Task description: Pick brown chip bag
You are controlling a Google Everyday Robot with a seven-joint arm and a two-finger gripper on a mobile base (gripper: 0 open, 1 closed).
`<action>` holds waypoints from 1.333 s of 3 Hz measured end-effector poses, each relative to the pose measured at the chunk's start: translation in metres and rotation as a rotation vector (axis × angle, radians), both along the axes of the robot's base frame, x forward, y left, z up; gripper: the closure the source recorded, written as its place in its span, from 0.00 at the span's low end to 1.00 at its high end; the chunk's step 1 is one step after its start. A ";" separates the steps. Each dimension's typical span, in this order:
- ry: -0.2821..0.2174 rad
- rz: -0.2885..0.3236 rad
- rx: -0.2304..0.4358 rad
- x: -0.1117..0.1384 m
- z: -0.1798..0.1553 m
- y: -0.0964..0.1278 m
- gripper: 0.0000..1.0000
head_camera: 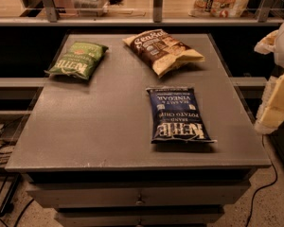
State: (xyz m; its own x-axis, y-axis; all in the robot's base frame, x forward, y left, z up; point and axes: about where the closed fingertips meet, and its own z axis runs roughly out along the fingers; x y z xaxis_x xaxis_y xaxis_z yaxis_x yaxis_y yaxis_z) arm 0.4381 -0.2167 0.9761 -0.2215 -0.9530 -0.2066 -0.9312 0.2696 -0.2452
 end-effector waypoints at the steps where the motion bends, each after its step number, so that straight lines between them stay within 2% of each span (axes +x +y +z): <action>1: -0.003 -0.001 0.002 0.000 0.001 0.000 0.00; 2: 0.009 0.003 0.091 0.015 -0.010 0.011 0.00; 3: 0.039 0.036 0.251 0.043 -0.032 0.038 0.00; 4: 0.037 0.031 0.256 0.044 -0.033 0.039 0.00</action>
Offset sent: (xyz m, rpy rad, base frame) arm 0.0487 0.0342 -0.0336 0.3011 0.0561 0.0100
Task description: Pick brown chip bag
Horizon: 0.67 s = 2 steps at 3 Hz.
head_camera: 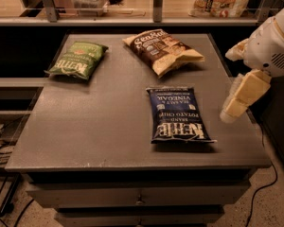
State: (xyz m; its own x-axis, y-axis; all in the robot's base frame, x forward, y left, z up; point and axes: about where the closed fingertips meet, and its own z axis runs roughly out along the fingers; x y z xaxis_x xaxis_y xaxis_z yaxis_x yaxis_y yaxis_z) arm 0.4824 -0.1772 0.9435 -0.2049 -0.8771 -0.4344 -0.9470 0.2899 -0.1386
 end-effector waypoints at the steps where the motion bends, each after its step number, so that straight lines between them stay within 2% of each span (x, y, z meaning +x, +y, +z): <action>1: -0.012 -0.053 0.052 0.010 -0.005 0.010 0.00; 2: -0.027 -0.102 0.109 0.024 -0.009 0.025 0.00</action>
Offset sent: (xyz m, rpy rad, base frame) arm 0.0862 0.0540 0.0035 0.2640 -0.1741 -0.2644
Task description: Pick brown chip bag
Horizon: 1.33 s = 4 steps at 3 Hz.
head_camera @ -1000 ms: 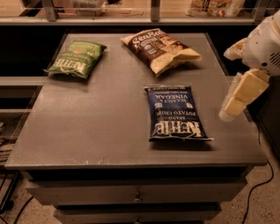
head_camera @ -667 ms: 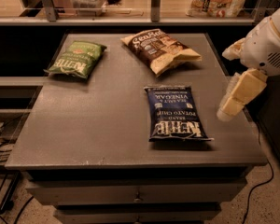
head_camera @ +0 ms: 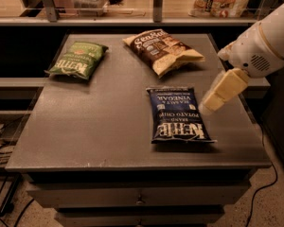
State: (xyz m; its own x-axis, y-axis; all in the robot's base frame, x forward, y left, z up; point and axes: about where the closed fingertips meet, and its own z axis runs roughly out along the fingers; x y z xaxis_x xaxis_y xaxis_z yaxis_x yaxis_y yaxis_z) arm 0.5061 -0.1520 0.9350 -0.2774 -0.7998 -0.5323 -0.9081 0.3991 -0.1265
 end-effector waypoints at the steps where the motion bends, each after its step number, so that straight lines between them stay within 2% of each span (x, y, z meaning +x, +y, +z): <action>1: -0.079 -0.094 0.065 0.049 0.003 0.019 0.00; 2: -0.116 -0.113 0.133 0.088 0.006 0.028 0.00; 3: -0.121 -0.115 0.141 0.092 0.007 0.029 0.00; 4: -0.118 -0.160 0.180 0.101 0.000 0.036 0.00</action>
Offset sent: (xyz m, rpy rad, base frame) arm 0.1387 0.0367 0.0133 0.2291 -0.1654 -0.1215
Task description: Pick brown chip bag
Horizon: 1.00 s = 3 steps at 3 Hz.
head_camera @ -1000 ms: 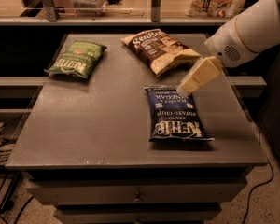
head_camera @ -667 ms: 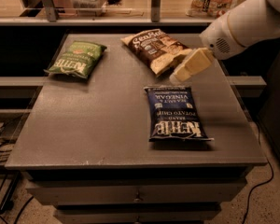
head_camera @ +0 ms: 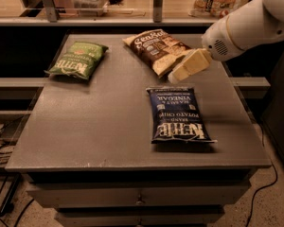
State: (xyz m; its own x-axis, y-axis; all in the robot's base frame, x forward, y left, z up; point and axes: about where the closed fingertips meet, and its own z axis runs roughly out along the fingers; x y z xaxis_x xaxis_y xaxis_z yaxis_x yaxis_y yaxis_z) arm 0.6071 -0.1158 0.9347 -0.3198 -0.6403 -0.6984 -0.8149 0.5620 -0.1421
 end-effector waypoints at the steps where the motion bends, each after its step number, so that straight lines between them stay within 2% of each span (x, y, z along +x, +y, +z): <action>1: -0.019 -0.049 0.051 0.022 -0.006 0.010 0.00; 3: -0.047 -0.143 0.131 0.078 -0.021 0.010 0.00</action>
Offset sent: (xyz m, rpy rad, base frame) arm 0.0876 0.0100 -0.0176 0.1596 -0.0785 -0.1678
